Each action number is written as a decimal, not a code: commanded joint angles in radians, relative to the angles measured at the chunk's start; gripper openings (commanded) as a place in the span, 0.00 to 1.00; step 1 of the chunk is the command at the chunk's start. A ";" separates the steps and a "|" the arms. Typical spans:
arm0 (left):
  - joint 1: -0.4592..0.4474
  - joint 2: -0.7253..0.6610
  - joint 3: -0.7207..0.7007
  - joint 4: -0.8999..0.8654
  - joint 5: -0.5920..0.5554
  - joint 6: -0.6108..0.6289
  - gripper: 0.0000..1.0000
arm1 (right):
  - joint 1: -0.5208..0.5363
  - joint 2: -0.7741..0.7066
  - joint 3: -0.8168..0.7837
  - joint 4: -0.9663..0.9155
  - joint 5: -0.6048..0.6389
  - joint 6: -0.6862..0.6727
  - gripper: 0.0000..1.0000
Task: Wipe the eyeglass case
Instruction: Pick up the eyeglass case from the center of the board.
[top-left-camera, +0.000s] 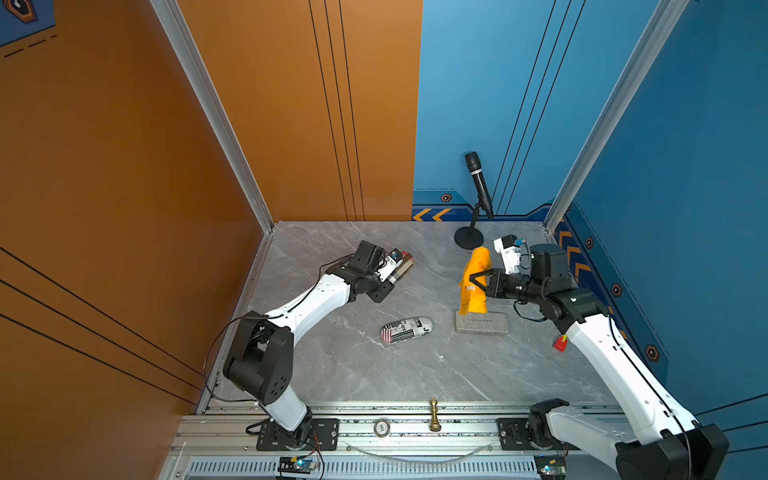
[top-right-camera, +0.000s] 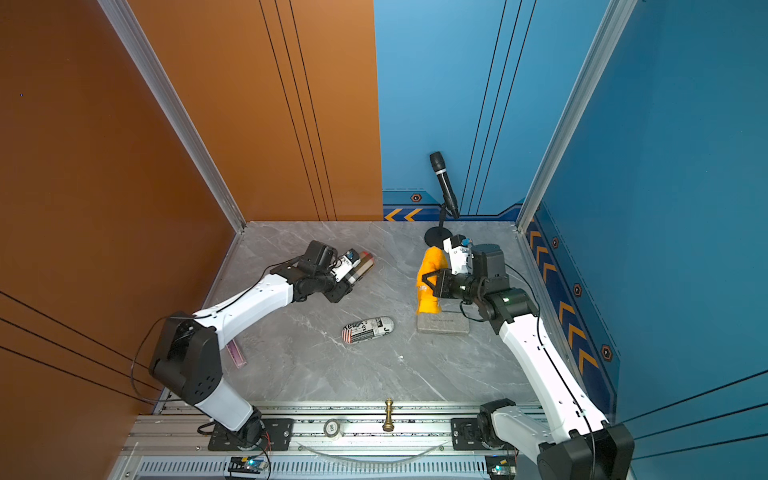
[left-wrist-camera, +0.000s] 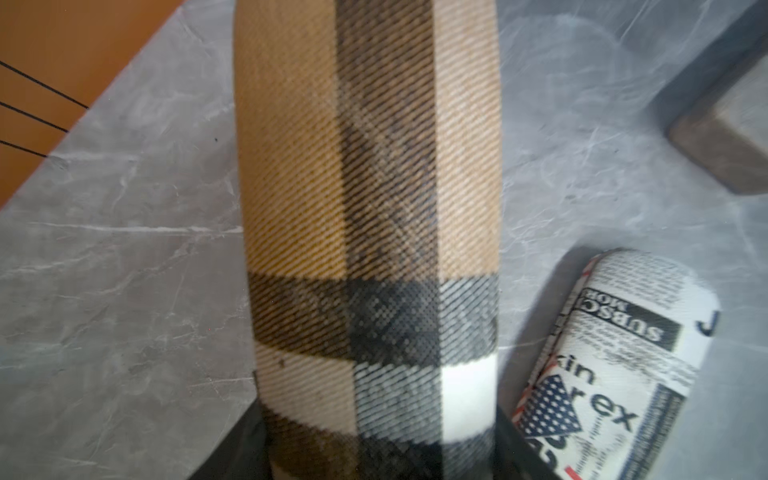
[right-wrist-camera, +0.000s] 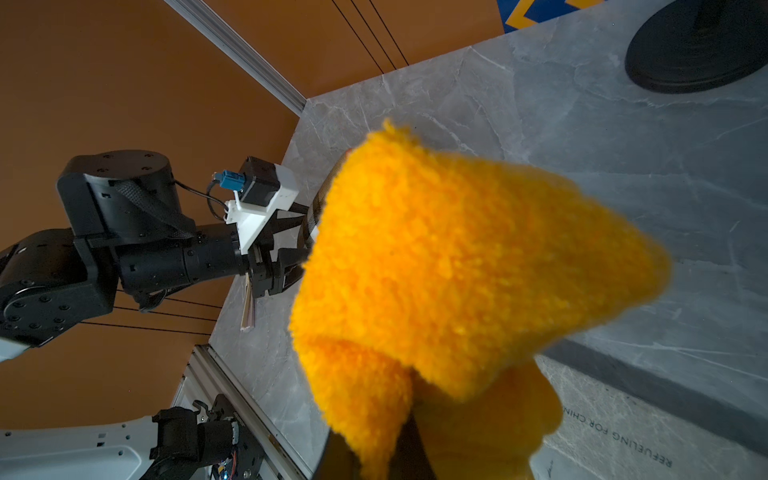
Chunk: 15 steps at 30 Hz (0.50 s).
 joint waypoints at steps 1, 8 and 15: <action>-0.067 -0.084 -0.064 0.041 0.001 -0.031 0.45 | 0.021 -0.014 0.116 -0.189 0.030 -0.061 0.00; -0.191 -0.215 -0.157 0.133 -0.036 -0.034 0.44 | 0.172 0.062 0.216 -0.234 0.053 -0.041 0.00; -0.263 -0.301 -0.228 0.189 -0.056 -0.009 0.43 | 0.279 0.218 0.221 -0.170 0.039 -0.030 0.00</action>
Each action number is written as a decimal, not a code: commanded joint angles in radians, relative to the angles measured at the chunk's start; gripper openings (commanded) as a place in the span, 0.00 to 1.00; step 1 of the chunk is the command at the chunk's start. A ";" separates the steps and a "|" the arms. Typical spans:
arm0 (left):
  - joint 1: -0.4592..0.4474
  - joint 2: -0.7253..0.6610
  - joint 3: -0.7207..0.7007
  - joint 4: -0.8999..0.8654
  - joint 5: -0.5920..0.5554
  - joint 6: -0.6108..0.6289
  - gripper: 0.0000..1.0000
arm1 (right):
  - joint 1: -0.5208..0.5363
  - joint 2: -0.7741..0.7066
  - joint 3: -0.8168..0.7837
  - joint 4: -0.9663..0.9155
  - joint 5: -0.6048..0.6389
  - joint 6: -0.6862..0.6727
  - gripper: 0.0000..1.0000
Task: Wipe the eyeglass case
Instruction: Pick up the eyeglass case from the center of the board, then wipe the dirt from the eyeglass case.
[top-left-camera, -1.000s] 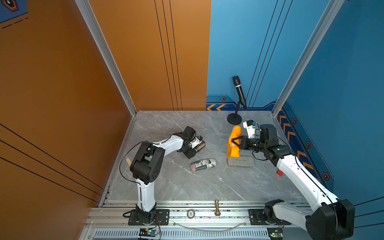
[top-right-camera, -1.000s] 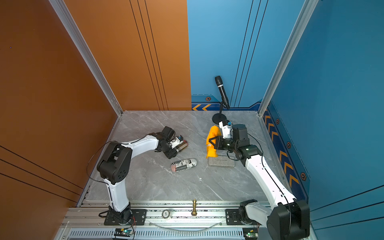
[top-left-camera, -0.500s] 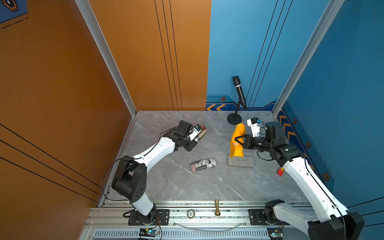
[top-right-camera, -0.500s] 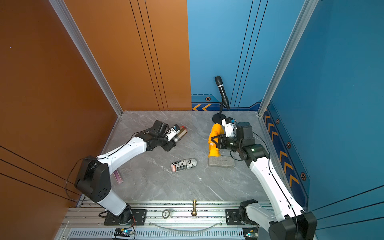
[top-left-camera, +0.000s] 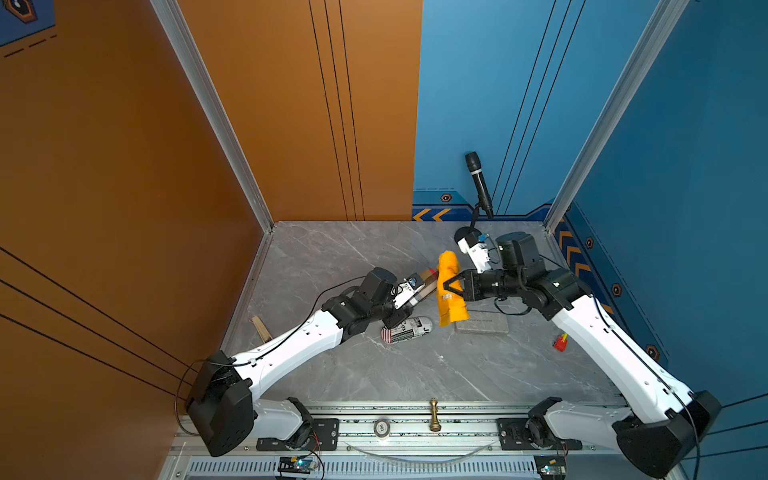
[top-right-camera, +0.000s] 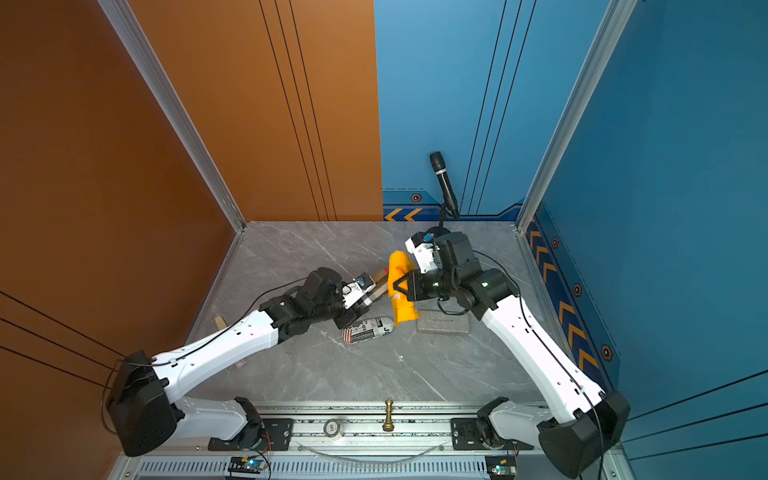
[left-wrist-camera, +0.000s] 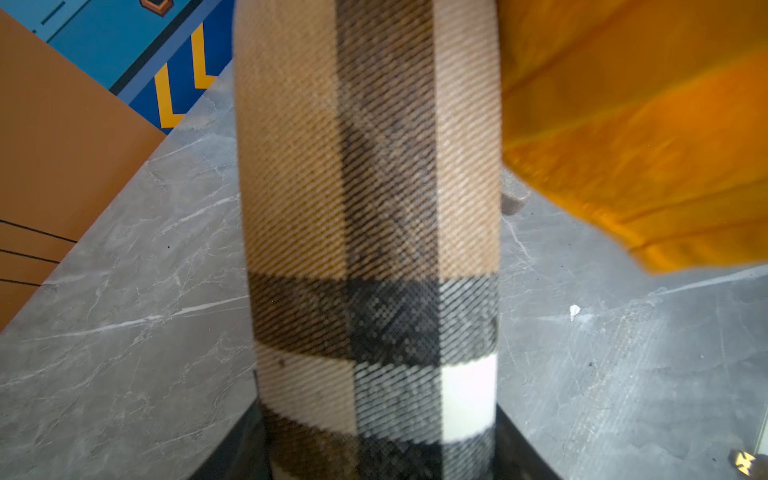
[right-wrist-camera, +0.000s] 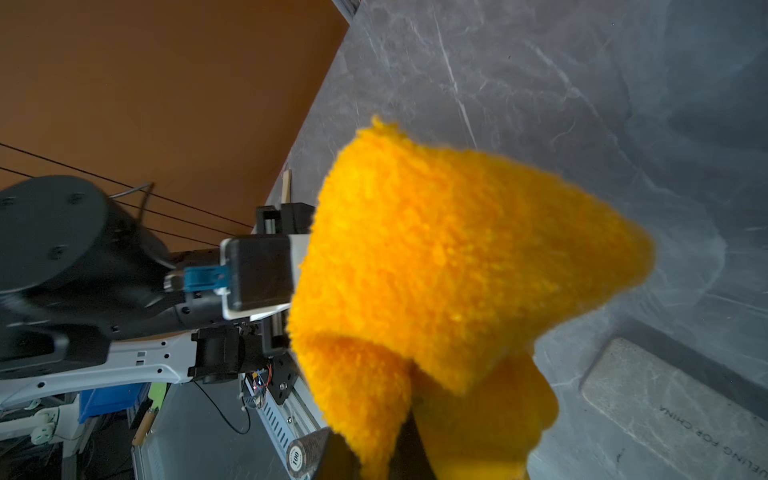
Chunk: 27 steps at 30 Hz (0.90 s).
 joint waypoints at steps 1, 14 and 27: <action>-0.036 -0.039 -0.001 0.041 -0.042 0.028 0.43 | 0.006 0.035 0.008 0.001 0.016 -0.013 0.00; -0.082 -0.070 0.001 0.022 -0.022 0.095 0.43 | 0.101 0.180 0.071 -0.014 -0.133 -0.025 0.00; -0.150 -0.107 -0.028 0.049 -0.094 0.159 0.42 | -0.018 0.235 0.141 -0.094 -0.162 -0.043 0.00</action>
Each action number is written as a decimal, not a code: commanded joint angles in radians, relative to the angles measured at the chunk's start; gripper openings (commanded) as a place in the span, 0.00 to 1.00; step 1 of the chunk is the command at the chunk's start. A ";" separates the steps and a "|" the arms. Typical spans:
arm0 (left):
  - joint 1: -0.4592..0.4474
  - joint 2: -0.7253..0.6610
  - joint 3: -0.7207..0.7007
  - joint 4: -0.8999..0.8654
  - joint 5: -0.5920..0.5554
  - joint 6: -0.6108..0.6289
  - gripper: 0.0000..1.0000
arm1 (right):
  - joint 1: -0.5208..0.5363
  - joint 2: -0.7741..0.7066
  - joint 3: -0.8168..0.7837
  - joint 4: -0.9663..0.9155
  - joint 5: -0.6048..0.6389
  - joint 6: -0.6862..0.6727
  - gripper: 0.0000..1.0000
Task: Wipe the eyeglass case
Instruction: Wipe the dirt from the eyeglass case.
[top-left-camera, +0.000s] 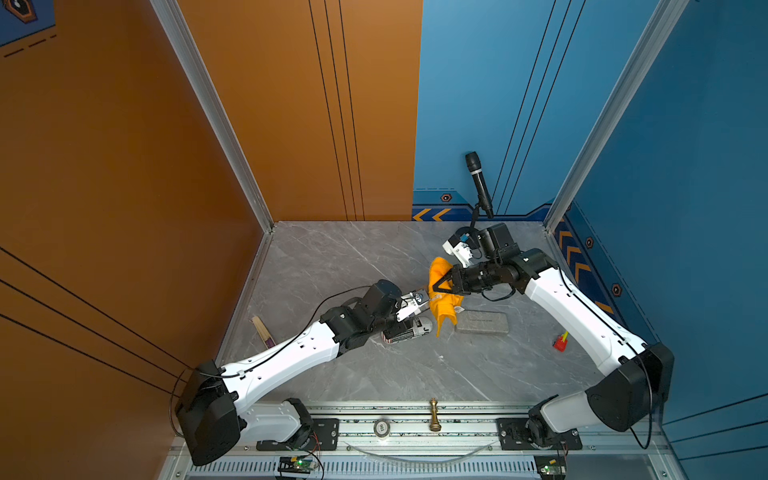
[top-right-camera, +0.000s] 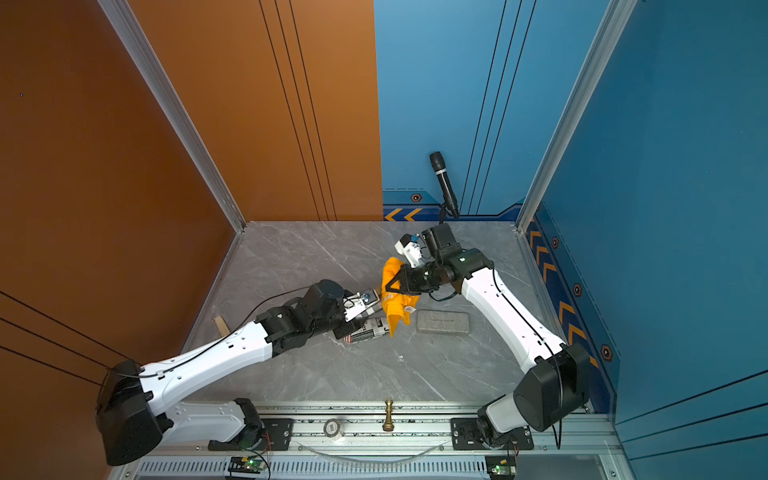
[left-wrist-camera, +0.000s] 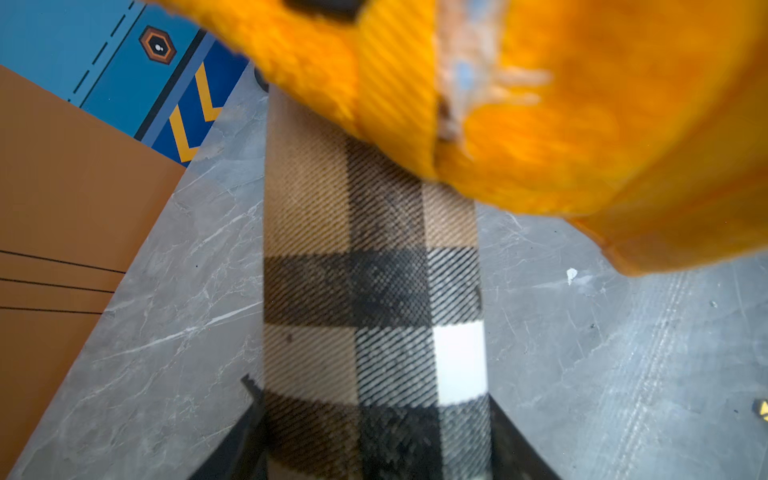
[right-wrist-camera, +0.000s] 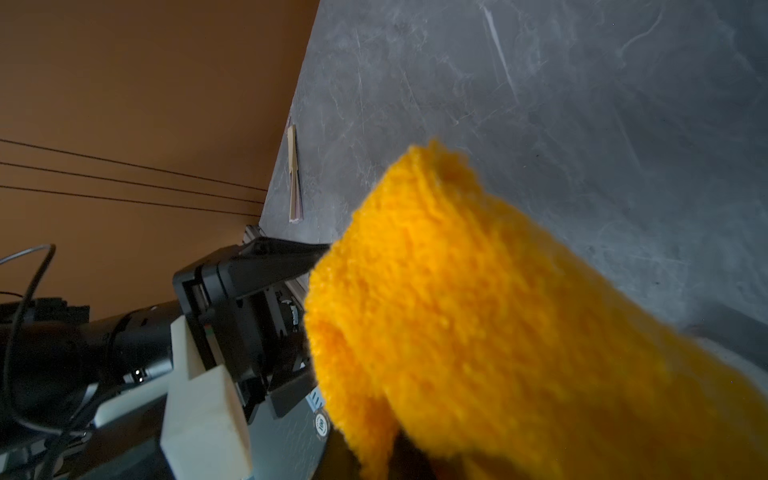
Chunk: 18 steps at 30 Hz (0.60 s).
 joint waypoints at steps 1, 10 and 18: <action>-0.042 -0.044 0.008 0.069 0.017 0.051 0.42 | 0.066 0.054 0.038 -0.010 0.008 -0.014 0.00; -0.040 -0.080 -0.028 0.091 -0.027 0.048 0.40 | -0.025 0.078 0.072 -0.107 0.020 -0.117 0.00; -0.009 -0.089 -0.045 0.140 0.010 0.002 0.40 | 0.077 0.063 0.100 -0.123 0.083 -0.135 0.00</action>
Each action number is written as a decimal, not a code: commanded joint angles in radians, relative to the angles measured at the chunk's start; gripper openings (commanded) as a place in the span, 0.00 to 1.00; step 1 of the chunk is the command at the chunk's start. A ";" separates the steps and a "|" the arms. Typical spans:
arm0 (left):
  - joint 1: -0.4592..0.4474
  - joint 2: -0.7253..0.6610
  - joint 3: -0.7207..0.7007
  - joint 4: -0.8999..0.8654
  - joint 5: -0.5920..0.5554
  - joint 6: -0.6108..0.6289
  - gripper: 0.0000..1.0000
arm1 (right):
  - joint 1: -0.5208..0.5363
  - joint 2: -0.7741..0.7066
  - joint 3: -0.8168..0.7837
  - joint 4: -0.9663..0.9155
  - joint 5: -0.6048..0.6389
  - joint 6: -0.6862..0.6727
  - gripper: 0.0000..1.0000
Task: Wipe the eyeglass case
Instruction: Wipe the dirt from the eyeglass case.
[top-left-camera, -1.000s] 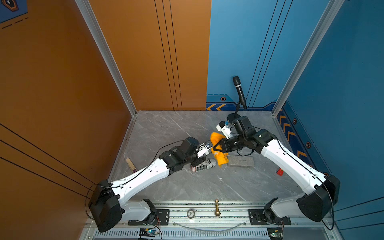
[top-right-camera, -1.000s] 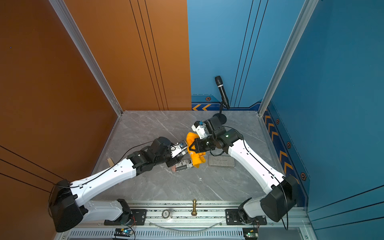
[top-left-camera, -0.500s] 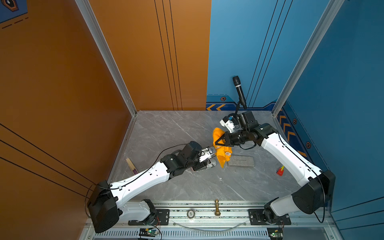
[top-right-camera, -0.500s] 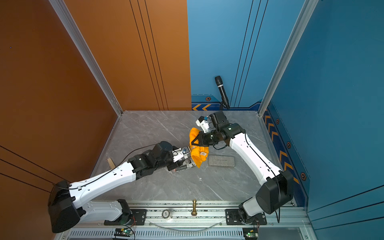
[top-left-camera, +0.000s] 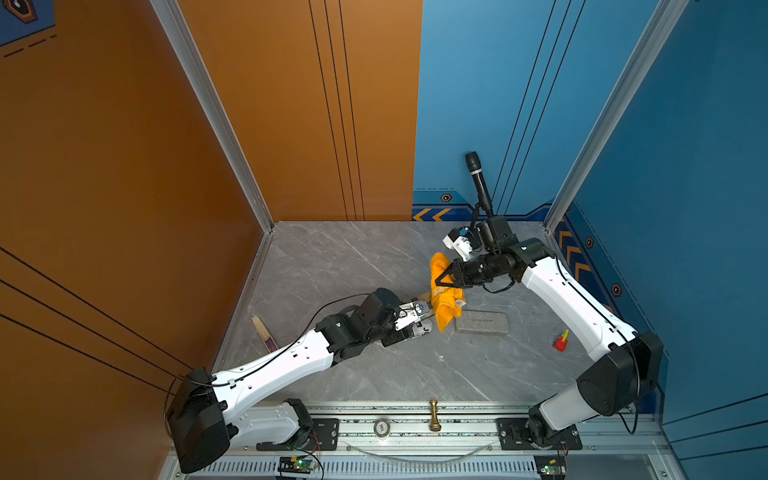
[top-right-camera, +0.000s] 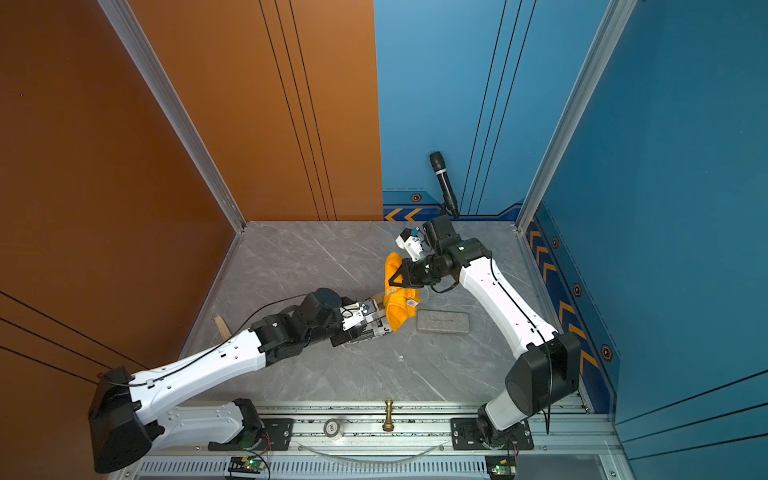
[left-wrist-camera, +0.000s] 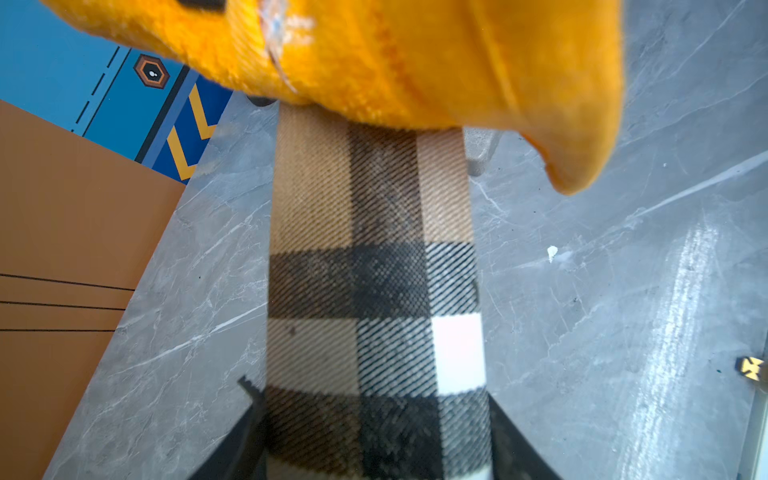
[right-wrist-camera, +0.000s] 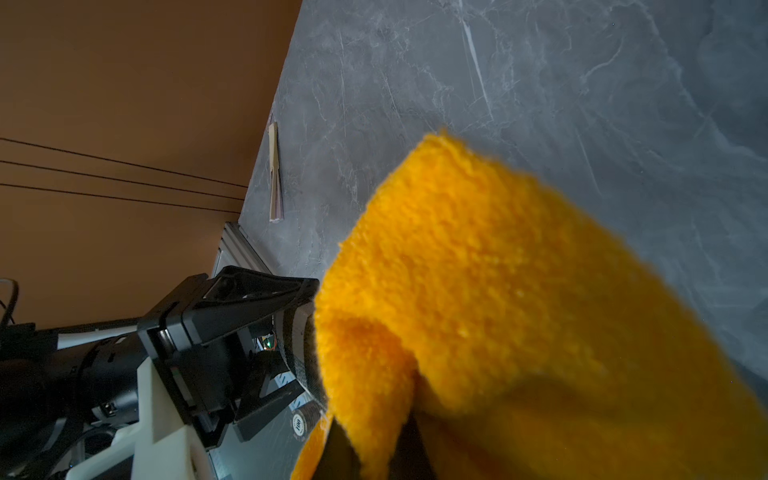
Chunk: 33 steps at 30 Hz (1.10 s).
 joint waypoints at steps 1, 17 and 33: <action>0.011 -0.028 0.006 0.139 0.025 -0.037 0.40 | 0.105 -0.001 0.004 -0.020 0.042 -0.019 0.00; -0.032 -0.028 0.014 0.121 -0.106 0.112 0.38 | 0.156 0.321 0.271 -0.234 -0.045 -0.151 0.00; -0.006 -0.055 -0.007 0.069 -0.100 0.124 0.38 | -0.030 0.164 0.248 -0.266 0.109 -0.147 0.00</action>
